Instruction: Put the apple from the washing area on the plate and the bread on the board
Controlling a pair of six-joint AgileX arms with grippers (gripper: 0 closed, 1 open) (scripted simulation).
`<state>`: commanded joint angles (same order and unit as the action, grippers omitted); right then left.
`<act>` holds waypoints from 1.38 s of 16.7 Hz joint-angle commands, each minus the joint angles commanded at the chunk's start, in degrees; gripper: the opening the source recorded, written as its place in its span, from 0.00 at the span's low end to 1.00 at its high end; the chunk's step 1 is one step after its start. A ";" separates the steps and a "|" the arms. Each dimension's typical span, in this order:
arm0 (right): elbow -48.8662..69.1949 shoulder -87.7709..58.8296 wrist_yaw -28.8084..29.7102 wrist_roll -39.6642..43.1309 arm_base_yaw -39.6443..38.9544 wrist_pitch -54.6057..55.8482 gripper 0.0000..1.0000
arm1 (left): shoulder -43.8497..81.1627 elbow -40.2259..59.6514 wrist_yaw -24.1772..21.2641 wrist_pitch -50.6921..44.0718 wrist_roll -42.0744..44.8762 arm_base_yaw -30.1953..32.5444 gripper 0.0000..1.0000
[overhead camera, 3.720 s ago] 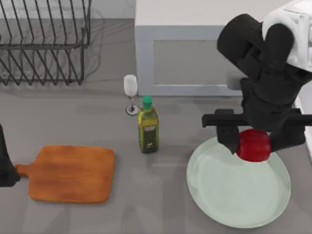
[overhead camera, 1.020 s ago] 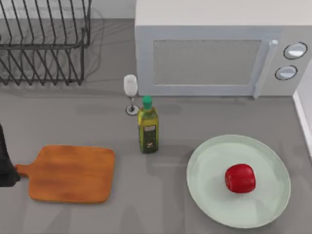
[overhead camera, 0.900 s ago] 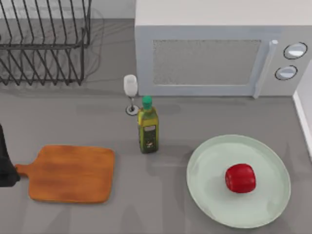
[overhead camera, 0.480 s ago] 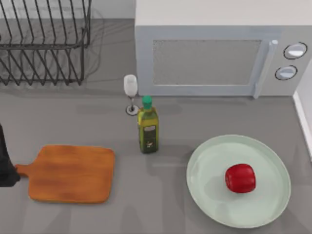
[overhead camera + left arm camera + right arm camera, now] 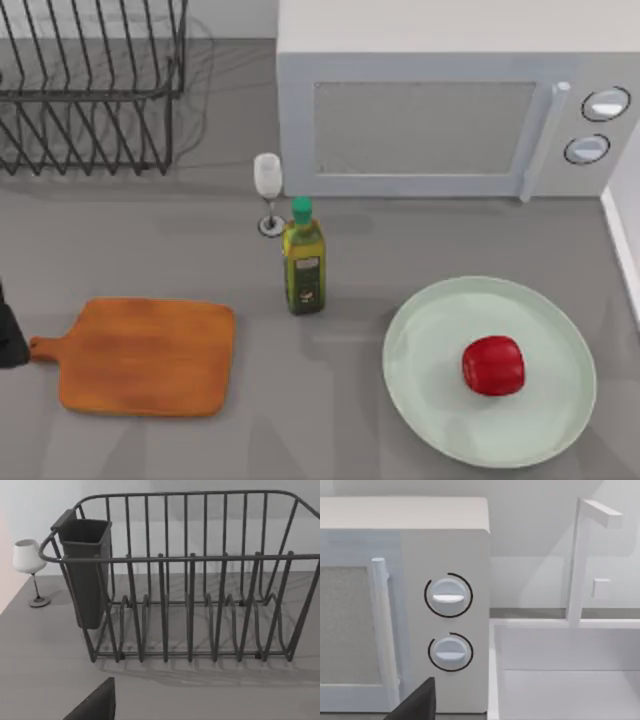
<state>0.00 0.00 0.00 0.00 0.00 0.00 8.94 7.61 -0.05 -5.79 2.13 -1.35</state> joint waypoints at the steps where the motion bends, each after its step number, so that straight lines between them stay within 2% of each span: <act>1: 0.00 0.00 0.00 0.00 0.00 0.00 1.00 | 3.58 2.82 0.00 -2.12 0.78 -0.51 1.00; 16: 0.00 0.00 0.00 0.00 0.00 0.00 1.00 | 84.88 59.64 -0.02 -43.45 16.13 -10.35 1.00; 20: 0.00 0.00 0.00 0.00 0.00 0.00 1.00 | 98.21 69.59 -0.02 -50.83 18.90 -12.09 1.00; 23: 0.00 0.00 0.00 0.00 0.00 0.00 1.00 | 102.28 72.73 0.02 -53.24 19.85 -12.70 1.00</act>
<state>0.00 0.00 0.00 0.00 0.00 0.00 111.22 80.35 -0.04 -59.03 21.98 -14.05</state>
